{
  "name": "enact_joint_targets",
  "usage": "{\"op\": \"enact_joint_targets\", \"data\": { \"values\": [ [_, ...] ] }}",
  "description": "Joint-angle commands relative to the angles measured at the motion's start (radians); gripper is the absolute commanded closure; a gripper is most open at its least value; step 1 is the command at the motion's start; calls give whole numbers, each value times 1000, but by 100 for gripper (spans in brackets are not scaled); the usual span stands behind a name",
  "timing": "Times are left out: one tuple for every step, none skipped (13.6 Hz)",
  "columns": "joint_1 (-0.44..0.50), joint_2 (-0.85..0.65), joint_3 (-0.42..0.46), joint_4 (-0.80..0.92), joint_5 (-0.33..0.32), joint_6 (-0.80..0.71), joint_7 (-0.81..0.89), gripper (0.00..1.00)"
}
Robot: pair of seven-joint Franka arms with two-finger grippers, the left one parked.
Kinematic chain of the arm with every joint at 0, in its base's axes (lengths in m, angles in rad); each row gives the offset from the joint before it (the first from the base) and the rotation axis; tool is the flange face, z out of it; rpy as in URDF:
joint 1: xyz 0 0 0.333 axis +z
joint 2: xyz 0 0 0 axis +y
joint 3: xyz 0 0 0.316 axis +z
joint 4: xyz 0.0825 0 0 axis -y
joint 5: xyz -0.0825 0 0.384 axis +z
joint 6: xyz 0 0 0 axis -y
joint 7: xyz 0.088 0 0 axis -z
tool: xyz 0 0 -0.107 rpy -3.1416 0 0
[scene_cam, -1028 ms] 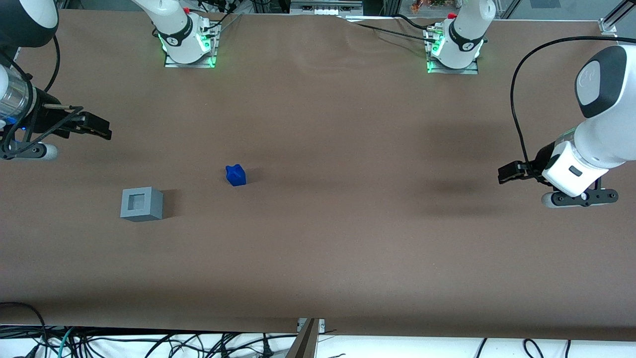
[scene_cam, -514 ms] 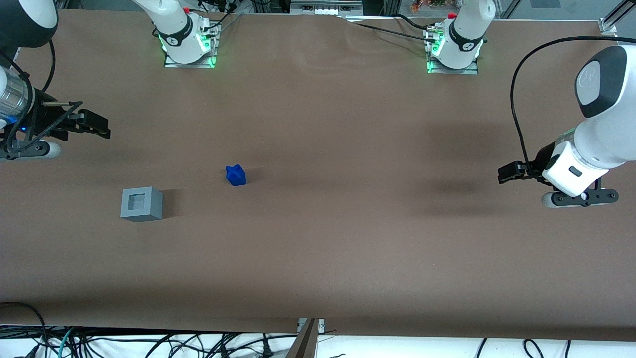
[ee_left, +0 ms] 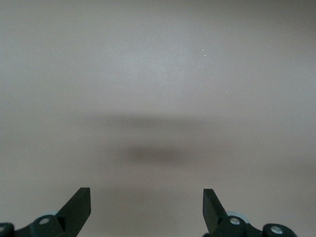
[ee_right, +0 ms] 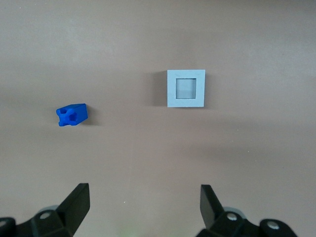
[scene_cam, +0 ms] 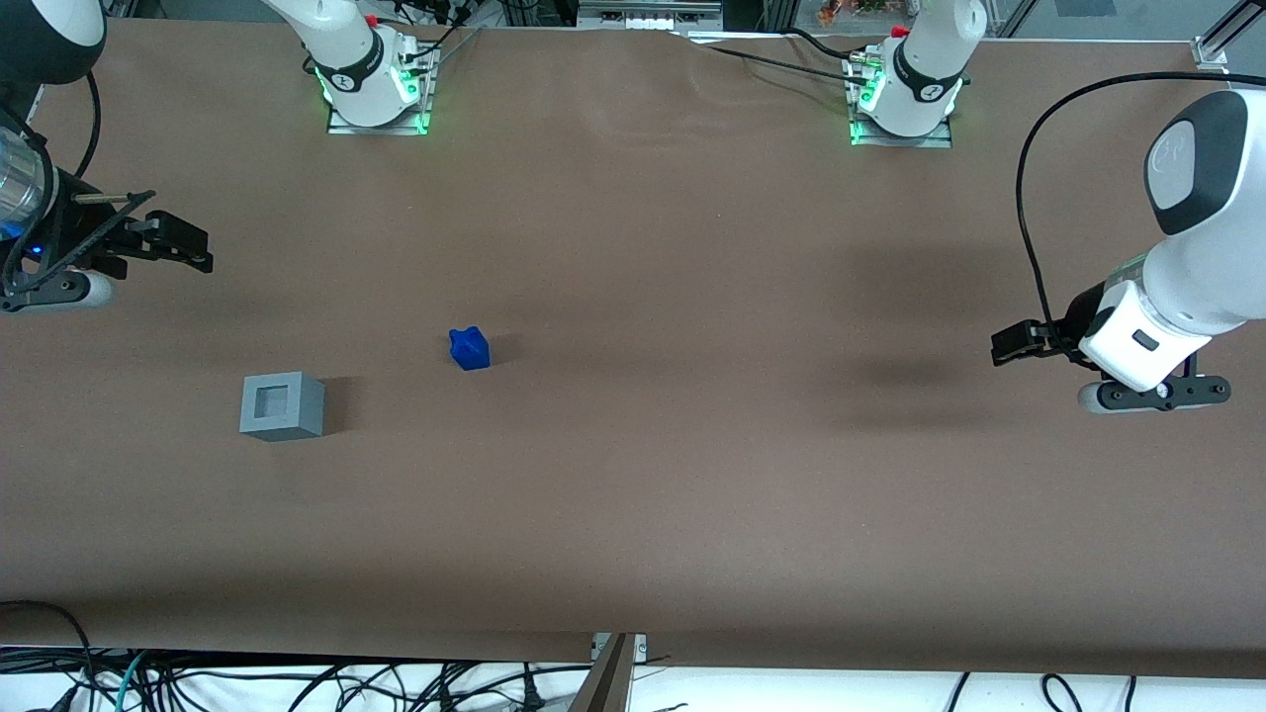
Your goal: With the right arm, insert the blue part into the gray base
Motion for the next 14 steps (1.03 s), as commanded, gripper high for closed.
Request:
{"op": "enact_joint_targets", "data": {
  "values": [
    [-8, -15, 8, -3, 2, 2, -16, 1],
    [-8, -15, 8, -5, 8, 2, -17, 1],
    [-9, -15, 8, -6, 24, 2, -19, 1],
    [-8, -15, 10, -9, 27, 3, -17, 1],
    [-8, -13, 10, -12, 27, 3, -17, 1],
    [-8, -15, 11, -19, 28, 6, -10, 1],
    [-8, -13, 16, -23, 28, 9, -1, 1],
    [-6, -13, 19, -32, 35, 23, 4, 1],
    [-6, -10, 22, -38, 48, 34, 7, 1],
    [-3, -1, 30, -39, 54, 40, 10, 1],
    [1, 17, 49, -39, 64, 57, 28, 1],
    [5, 36, 59, -39, 87, 87, 50, 1],
    [23, 51, 63, -40, 103, 109, 83, 1],
    [58, 71, 66, -51, 104, 143, 152, 1]
  ]
}}
